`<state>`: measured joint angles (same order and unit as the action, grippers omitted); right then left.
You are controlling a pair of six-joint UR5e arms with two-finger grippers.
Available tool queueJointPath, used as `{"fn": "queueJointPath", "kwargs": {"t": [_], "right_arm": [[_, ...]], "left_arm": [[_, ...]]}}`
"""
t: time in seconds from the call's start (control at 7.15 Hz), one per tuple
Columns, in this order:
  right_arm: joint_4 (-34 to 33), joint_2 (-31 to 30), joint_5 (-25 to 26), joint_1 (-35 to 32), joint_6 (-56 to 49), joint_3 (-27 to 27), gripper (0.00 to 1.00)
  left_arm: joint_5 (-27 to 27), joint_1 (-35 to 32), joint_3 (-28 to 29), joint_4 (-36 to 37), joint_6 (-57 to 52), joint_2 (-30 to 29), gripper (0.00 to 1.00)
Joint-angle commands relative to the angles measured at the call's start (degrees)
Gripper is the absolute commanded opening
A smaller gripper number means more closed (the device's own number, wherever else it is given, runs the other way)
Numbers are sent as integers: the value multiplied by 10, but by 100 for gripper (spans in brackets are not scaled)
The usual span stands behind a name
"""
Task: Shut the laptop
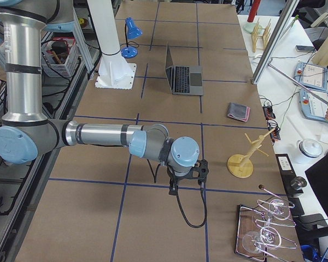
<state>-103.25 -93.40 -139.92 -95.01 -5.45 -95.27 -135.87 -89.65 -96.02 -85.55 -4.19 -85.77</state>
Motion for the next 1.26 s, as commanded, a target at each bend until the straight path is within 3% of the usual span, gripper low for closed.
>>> {"fn": "queueJointPath", "kwargs": {"t": [0.0, 1.12], "right_arm": [[0, 5, 1, -2, 5, -3, 100], [1, 13, 0, -2, 8, -5, 100]], "left_arm": [[-1, 0, -2, 0, 1, 1, 100], [-1, 0, -9, -7, 2, -2, 100]]}}
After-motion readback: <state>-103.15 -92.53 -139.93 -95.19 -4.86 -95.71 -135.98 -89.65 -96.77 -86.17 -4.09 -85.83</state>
